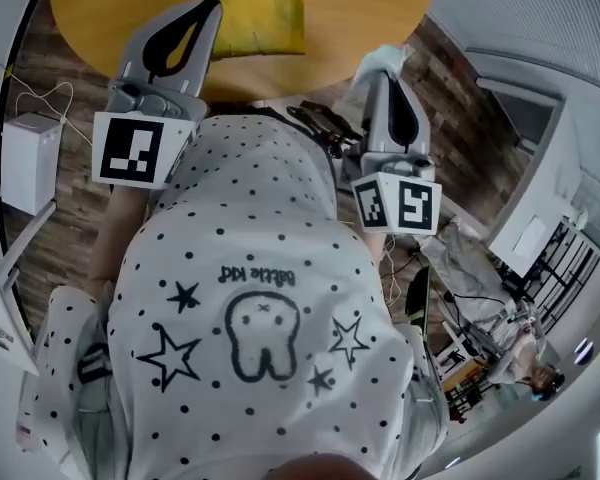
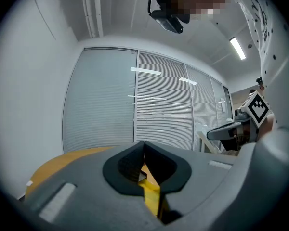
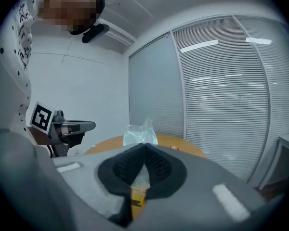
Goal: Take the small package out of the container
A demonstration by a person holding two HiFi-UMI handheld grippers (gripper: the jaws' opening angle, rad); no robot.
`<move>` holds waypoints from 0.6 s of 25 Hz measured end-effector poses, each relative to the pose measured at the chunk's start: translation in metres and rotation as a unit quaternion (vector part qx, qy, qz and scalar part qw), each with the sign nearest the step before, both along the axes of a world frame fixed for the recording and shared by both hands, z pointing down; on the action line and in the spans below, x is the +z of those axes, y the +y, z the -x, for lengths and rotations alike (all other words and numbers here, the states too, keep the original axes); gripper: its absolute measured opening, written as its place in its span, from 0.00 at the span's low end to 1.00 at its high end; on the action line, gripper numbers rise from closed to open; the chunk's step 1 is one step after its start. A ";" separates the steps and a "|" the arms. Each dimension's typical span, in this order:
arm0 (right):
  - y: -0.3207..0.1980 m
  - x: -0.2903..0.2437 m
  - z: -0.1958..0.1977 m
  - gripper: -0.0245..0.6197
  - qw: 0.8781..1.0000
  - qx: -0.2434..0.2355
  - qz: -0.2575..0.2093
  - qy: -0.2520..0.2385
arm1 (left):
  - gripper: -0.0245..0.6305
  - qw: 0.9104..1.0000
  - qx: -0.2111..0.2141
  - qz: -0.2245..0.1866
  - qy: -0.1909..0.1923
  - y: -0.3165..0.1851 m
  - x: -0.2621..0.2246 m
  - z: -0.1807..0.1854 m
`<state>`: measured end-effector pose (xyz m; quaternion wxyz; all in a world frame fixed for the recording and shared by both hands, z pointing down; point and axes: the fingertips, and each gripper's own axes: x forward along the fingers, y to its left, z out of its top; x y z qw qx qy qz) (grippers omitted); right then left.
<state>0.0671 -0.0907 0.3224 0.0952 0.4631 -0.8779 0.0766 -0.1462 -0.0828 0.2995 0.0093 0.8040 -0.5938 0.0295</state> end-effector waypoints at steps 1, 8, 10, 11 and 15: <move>0.000 0.001 0.003 0.05 1.000 -0.007 -0.001 0.006 | 0.05 1.000 -0.004 -0.001 0.002 0.001 0.000 0.001; -0.001 0.010 0.017 0.05 0.999 -0.043 0.007 0.020 | 0.05 1.000 -0.028 -0.001 0.008 0.006 0.000 0.009; -0.002 0.010 0.019 0.05 0.999 -0.046 0.007 0.019 | 0.05 0.999 -0.032 -0.003 0.009 0.007 0.000 0.011; -0.002 0.010 0.019 0.05 0.999 -0.046 0.006 0.018 | 0.05 0.999 -0.032 -0.004 0.010 0.007 0.000 0.011; -0.004 0.007 0.019 0.05 0.999 -0.047 0.001 0.020 | 0.05 0.999 -0.035 -0.008 0.011 0.006 -0.002 0.013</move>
